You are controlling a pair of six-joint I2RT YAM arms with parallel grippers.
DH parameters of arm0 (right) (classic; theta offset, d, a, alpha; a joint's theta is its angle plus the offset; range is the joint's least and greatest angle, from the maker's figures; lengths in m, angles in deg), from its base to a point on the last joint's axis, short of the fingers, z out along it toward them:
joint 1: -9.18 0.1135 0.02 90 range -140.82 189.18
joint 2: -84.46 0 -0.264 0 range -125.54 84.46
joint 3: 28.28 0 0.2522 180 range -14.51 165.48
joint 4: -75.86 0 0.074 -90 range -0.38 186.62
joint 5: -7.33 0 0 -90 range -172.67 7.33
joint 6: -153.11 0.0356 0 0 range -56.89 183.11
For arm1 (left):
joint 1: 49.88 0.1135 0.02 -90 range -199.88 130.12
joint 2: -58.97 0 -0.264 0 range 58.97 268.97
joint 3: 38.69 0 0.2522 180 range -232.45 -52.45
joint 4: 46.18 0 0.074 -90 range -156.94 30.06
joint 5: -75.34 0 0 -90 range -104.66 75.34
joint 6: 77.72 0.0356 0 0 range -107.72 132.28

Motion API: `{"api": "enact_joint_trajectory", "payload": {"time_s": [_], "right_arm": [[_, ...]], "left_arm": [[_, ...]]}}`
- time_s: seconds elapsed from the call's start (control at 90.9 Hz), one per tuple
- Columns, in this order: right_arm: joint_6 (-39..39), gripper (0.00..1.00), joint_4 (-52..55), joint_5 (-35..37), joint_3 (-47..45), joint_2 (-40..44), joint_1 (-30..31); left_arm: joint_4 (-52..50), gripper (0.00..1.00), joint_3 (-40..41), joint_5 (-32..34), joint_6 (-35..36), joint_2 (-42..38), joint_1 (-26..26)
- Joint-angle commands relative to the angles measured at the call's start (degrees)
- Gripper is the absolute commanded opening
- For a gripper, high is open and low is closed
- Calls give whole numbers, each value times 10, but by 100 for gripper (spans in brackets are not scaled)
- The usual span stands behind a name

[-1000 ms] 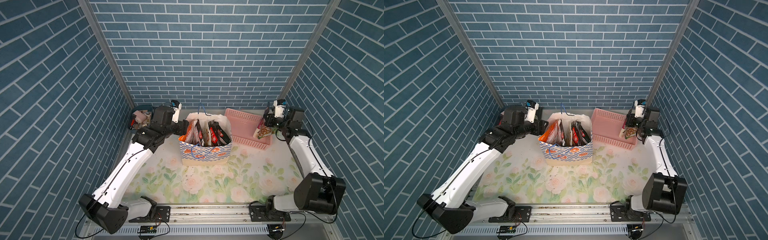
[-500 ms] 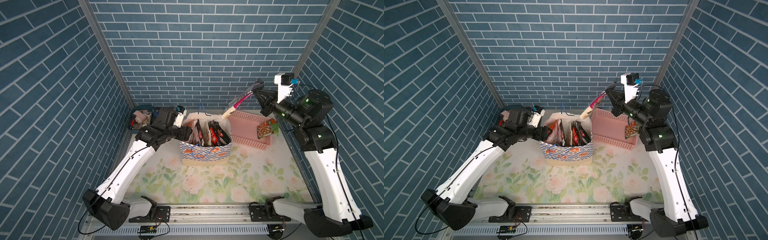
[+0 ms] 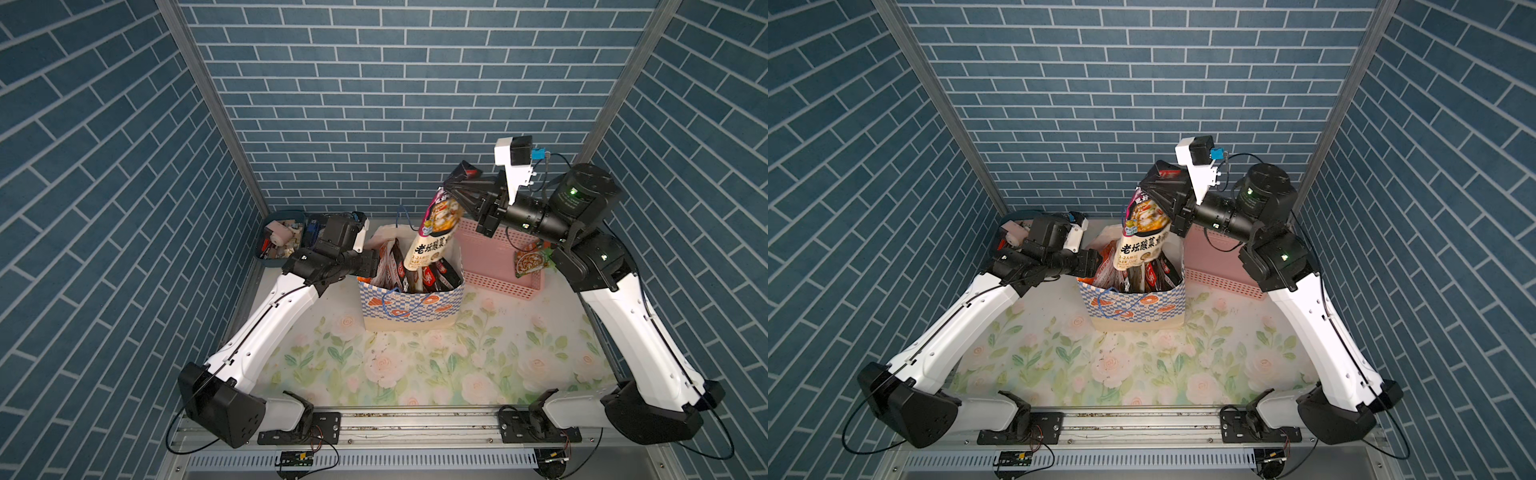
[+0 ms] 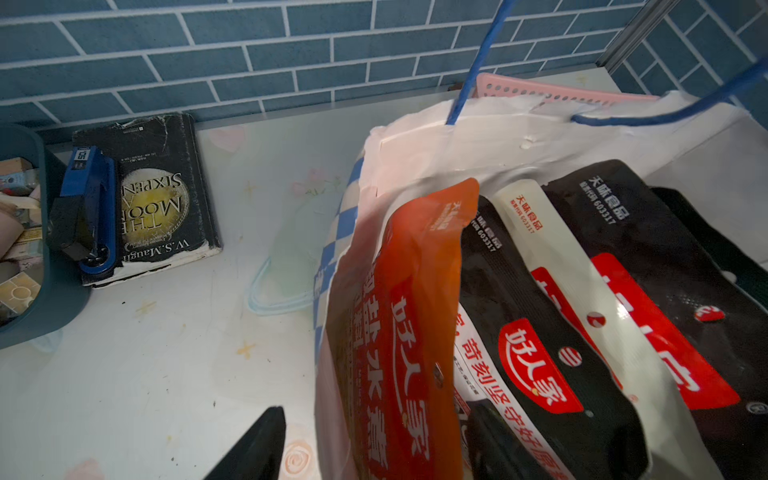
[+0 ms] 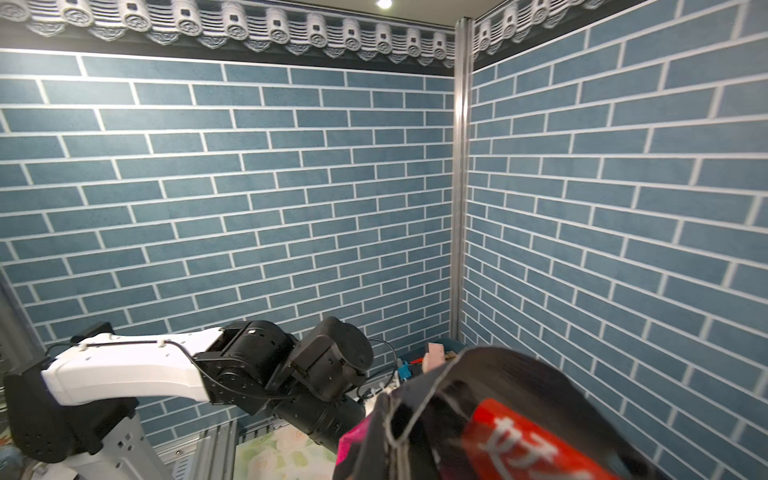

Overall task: Place the condiment packets inside the bag
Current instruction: Place the condiment packet in the paper bag.

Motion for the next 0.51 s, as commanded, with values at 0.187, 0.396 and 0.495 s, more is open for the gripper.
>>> {"api": "enact_joint_trajectory", "payload": {"time_s": [0.187,0.396,0.495], "right_arm": [[14,0,-95,-72,35,-66,35],[8,0,-92,-89,50,-107,35],[-3,0,-77,-101,60,-127,34]], "left_arm": [[36,41,37,46,-19,-3,8],[48,19,49,30,-25,-6,13],[57,10,55,19,-27,-17,17]]}}
